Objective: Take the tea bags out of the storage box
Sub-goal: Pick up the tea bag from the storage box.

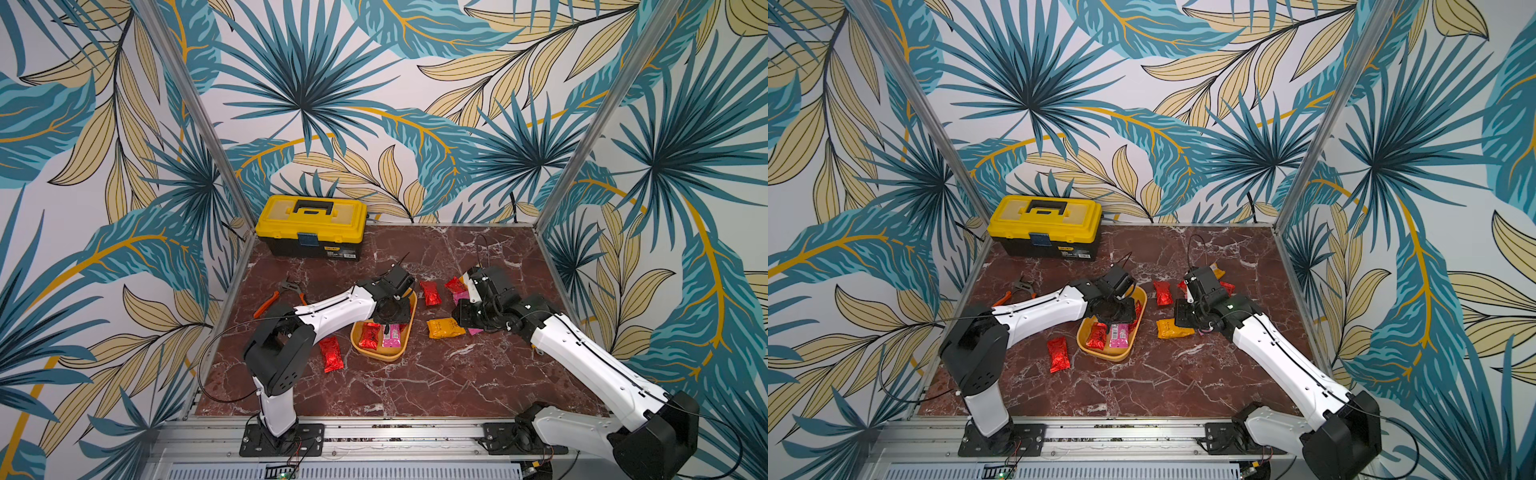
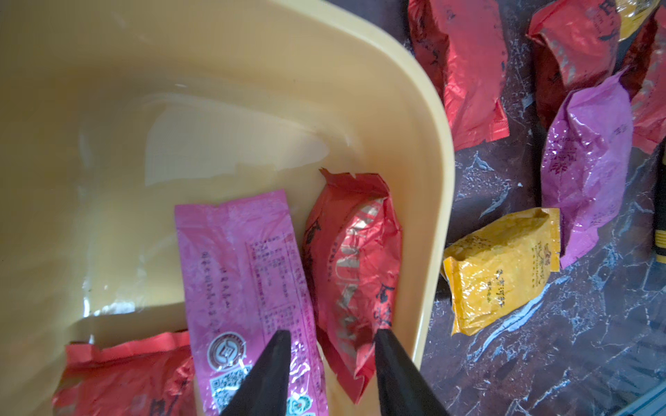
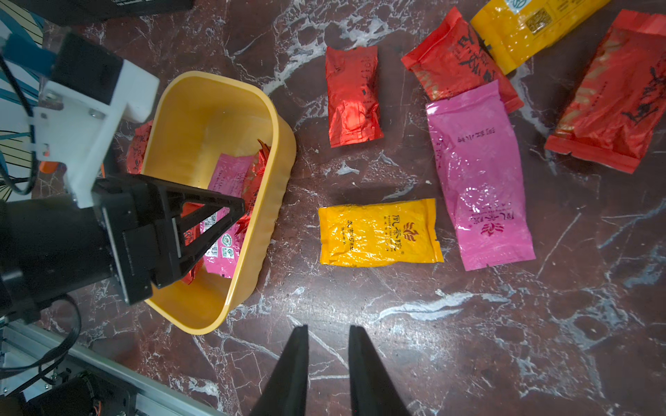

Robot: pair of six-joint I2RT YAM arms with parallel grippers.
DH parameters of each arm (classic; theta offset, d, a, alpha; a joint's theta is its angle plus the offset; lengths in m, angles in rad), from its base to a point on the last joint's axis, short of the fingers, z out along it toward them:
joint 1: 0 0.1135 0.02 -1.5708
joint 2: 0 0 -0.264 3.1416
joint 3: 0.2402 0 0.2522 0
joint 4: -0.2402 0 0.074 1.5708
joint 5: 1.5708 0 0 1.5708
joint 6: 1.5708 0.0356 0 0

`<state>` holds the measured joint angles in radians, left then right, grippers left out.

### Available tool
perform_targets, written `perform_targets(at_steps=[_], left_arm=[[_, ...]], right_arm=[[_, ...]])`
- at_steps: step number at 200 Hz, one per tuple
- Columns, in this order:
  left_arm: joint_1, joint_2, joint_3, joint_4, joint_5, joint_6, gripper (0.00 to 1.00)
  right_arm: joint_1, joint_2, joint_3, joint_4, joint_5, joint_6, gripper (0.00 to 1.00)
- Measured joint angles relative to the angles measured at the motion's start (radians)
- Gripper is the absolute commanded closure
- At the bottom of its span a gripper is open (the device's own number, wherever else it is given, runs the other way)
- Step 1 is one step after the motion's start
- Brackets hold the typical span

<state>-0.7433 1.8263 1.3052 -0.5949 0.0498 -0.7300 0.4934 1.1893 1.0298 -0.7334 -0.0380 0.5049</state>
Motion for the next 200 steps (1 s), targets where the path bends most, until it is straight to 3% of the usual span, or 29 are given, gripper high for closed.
perform_targets(at_steps=[127,164,200], left_arm=[[0.005,0.042,0.023,0.031,0.022,-0.016,0.72],[0.008,0.046,0.024,0.036,0.027,-0.027,0.94],[0.012,0.047,0.024,0.039,0.038,-0.023,1.0]], right_arm=[[0.0,0.0,0.0,0.0,0.007,-0.002,0.74],[0.0,0.0,0.0,0.0,0.012,-0.004,0.74],[0.0,0.0,0.0,0.0,0.015,-0.004,0.74]])
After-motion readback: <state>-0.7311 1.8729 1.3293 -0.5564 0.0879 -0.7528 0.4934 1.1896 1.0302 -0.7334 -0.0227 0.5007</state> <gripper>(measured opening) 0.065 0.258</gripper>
